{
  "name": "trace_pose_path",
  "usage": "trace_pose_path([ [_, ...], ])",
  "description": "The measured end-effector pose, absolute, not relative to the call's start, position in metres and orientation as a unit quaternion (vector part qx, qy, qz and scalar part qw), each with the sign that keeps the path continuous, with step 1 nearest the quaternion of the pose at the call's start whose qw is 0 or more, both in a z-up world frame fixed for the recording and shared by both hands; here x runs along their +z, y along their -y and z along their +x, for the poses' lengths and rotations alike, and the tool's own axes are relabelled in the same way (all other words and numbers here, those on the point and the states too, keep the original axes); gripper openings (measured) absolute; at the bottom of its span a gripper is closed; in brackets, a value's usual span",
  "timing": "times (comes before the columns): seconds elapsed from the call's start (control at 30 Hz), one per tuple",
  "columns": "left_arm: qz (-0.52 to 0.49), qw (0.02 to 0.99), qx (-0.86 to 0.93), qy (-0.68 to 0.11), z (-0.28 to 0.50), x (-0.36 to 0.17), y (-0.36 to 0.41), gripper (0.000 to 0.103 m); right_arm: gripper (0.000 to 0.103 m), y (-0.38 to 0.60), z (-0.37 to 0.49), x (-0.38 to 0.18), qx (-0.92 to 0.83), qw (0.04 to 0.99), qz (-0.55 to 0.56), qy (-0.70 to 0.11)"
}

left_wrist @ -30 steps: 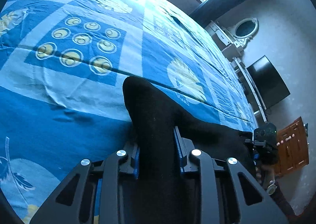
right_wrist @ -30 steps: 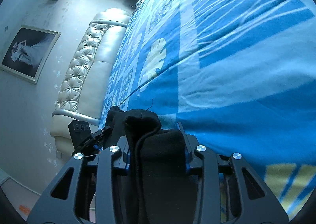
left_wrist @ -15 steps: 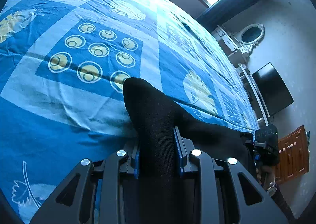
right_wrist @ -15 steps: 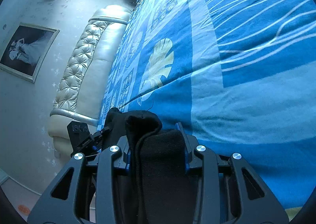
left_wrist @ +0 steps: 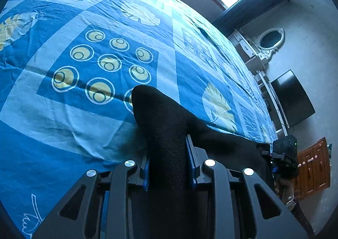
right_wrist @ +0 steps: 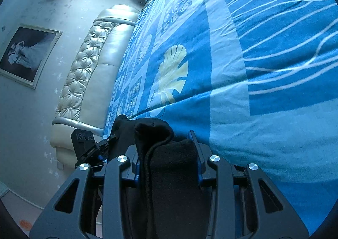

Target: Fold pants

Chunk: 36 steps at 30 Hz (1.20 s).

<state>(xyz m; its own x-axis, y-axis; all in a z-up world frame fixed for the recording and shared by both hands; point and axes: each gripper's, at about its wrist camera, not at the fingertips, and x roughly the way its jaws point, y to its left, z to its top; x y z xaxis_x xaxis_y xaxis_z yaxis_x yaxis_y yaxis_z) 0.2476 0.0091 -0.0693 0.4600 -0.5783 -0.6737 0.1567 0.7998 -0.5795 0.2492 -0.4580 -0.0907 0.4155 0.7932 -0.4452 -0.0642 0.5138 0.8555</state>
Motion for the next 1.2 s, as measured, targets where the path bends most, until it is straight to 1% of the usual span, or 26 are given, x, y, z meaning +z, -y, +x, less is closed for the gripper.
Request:
trace_pose_path([
  [0.93, -0.251, 0.816, -0.227, -0.468, 0.251, -0.076, -0.016, 0.029, 0.034, 0.465, 0.253, -0.102, 0.294, 0.732, 0.427, -0.443],
  [1.07, -0.255, 0.813, -0.228, -0.471, 0.251, -0.077, -0.017, 0.03, 0.034, 0.465, 0.253, -0.102, 0.294, 0.731, 0.427, -0.443],
  [1.17, -0.256, 0.811, -0.228, -0.475, 0.251, -0.079, -0.017, 0.036, 0.034, 0.466, 0.254, -0.102, 0.297, 0.729, 0.428, -0.444],
  [1.2, -0.256, 0.81, -0.228, -0.476, 0.251, -0.079, -0.018, 0.039, 0.034, 0.466, 0.254, -0.102, 0.297, 0.729, 0.428, -0.444],
])
